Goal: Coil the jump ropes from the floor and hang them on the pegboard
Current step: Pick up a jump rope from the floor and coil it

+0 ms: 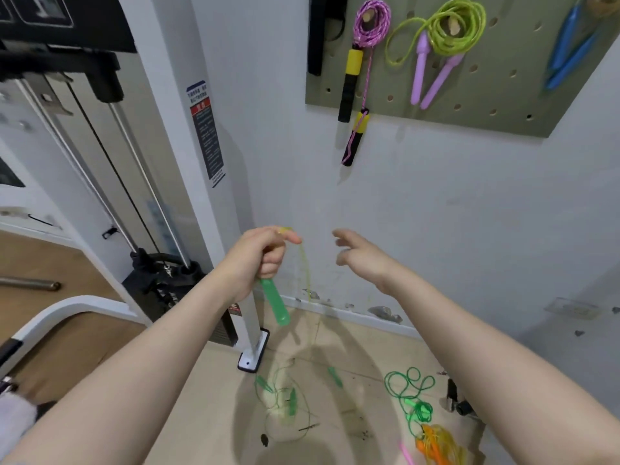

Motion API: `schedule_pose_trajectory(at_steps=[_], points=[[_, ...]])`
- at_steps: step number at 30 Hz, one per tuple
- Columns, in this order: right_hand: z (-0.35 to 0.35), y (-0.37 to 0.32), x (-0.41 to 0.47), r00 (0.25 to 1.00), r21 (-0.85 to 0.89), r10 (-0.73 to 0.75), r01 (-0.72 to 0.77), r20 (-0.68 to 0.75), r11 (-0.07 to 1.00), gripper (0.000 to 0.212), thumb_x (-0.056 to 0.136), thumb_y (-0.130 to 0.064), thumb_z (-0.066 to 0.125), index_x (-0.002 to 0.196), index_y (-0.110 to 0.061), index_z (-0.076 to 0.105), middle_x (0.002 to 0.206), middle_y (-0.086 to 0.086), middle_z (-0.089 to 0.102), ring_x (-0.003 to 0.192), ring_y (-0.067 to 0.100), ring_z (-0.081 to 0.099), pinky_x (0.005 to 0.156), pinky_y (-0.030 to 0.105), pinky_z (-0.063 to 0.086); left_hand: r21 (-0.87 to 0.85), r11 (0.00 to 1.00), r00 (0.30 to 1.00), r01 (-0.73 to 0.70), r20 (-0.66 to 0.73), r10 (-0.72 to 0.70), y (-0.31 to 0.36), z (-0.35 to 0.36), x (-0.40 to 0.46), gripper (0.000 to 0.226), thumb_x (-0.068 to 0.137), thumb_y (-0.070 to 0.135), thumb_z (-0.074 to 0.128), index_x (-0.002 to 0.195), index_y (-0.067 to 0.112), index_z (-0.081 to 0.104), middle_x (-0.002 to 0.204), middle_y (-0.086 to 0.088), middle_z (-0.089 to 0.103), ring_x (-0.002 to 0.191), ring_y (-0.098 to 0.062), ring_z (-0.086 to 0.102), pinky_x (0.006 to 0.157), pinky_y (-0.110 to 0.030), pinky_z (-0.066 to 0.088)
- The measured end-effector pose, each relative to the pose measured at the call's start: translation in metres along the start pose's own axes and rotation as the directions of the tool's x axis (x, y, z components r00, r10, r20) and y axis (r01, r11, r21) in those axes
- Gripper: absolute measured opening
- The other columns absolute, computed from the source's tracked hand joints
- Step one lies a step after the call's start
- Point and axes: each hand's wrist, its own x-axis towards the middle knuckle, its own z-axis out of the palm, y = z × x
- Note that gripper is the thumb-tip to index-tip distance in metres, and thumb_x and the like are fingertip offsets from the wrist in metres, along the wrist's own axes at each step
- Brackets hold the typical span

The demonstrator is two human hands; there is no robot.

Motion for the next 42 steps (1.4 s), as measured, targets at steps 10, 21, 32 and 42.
schedule_pose_trajectory(at_steps=[10, 21, 32, 42], points=[[0.082, -0.053, 0.012, 0.968, 0.339, -0.243, 0.210, 0.059, 0.917, 0.014, 0.091, -0.004, 0.052, 0.079, -0.012, 0.054, 0.068, 0.001, 0.055, 0.069, 0.014, 0.057, 0.084, 0.023, 0.045, -0.231, 0.973, 0.942, 0.011, 0.330, 0.068, 0.037, -0.076, -0.038, 0.033, 0.094, 0.019, 0.034, 0.121, 0.018, 0.054, 0.039, 0.011, 0.025, 0.032, -0.005, 0.011, 0.036, -0.017, 0.013], [0.149, -0.031, 0.018, 0.982, -0.300, -0.188, 0.181, 0.004, 0.937, 0.024, 0.096, -0.019, 0.046, 0.081, -0.011, 0.063, 0.071, 0.012, 0.058, 0.065, 0.019, 0.048, 0.069, 0.033, 0.040, -0.506, 0.858, 0.976, -0.085, 0.132, 0.174, 0.042, -0.146, -0.041, 0.052, 0.067, -0.025, 0.014, 0.086, 0.011, 0.047, 0.114, -0.018, 0.066, 0.105, -0.027, 0.065, 0.088, -0.030, 0.054], [0.102, -0.144, -0.029, 0.823, -0.436, -0.543, 0.556, 0.167, 0.708, 0.019, 0.087, -0.019, 0.063, 0.074, -0.006, 0.068, 0.044, -0.011, 0.046, 0.048, 0.002, 0.044, 0.050, 0.015, 0.029, 0.109, 0.994, 0.931, 0.003, 0.362, -0.042, 0.015, -0.120, -0.032, 0.063, 0.083, -0.018, 0.028, 0.135, 0.015, 0.041, 0.088, -0.007, 0.070, 0.057, -0.021, 0.067, 0.050, -0.023, 0.053], [0.099, -0.083, 0.008, 0.927, 0.305, -0.343, 0.374, -0.152, 0.876, 0.024, 0.092, -0.012, 0.053, 0.068, -0.016, 0.056, 0.061, -0.005, 0.050, 0.054, 0.002, 0.046, 0.064, 0.018, 0.040, -0.419, 0.854, 0.617, 0.310, 0.771, 0.154, 0.021, -0.106, -0.029, 0.038, 0.088, 0.041, 0.054, 0.113, 0.013, 0.063, 0.053, -0.002, 0.057, 0.032, -0.005, 0.048, 0.034, -0.013, 0.029]])
